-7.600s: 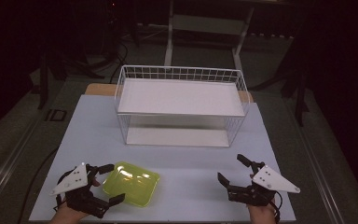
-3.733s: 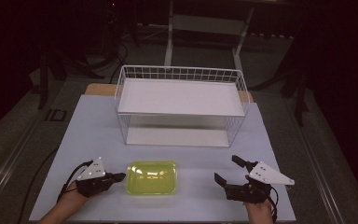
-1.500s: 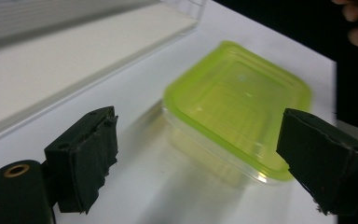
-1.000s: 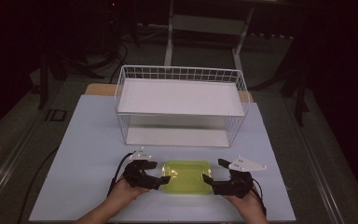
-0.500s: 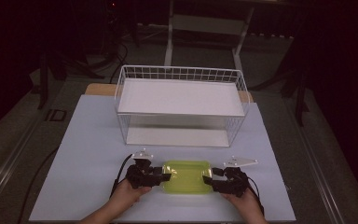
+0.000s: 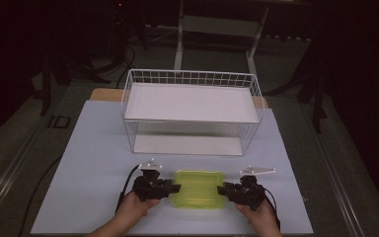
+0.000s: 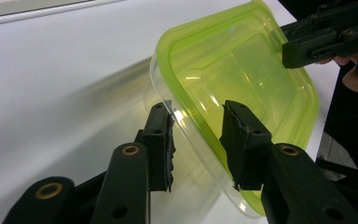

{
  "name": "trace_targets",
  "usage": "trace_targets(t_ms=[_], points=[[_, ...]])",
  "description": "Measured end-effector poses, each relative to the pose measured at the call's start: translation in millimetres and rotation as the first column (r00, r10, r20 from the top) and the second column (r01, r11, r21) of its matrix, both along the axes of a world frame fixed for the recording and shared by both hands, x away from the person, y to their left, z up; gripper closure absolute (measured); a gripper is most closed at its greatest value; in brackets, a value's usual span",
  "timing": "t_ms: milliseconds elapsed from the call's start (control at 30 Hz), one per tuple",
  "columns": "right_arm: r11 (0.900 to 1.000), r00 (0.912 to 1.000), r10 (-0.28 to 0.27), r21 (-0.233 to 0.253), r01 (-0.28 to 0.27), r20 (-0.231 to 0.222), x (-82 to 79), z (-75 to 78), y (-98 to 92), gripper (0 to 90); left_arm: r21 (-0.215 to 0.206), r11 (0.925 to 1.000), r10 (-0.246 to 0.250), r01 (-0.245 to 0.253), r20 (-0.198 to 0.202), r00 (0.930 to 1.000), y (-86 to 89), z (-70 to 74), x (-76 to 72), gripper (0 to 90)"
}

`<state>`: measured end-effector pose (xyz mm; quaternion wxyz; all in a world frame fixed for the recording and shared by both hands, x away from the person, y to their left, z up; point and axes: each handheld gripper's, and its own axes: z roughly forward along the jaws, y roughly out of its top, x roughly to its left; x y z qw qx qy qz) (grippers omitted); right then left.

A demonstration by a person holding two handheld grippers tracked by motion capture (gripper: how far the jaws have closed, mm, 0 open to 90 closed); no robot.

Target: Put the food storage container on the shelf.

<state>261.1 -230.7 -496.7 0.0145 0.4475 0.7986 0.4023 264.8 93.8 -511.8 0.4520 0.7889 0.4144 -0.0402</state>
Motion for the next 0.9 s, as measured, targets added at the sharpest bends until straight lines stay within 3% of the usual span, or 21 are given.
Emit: trace_targets(t_ms=[300,600,700,800,900], points=[[1.000,0.9997,-0.013,0.008,0.013,-0.019,-7.0,4.5,0.7,69.6,0.022,0.9997,0.010,-0.010,0.007,0.9999,-2.0,5.8,-9.7,69.5],[0.999,0.9985,-0.011,0.031,0.013,-0.053,-11.2,5.9,1.0,70.8,0.005,0.9994,0.035,-0.035,0.013,0.9993,-1.6,6.4,-18.5,72.7],[0.999,0.9990,-0.024,0.021,0.025,-0.037,-15.8,8.9,2.6,74.9,-0.004,0.9992,0.041,-0.041,0.018,0.9990,0.4,8.4,-19.5,76.5],[0.999,0.9993,-0.029,-0.020,0.029,0.024,-19.9,12.1,6.7,76.5,-0.014,0.9988,0.048,-0.048,0.028,0.9985,2.2,8.1,-19.0,79.2],[0.999,0.9994,-0.033,-0.004,0.033,0.013,-17.6,12.1,5.9,77.6,-0.032,0.9980,0.055,-0.054,0.040,0.9977,4.6,8.5,-19.1,80.5]])
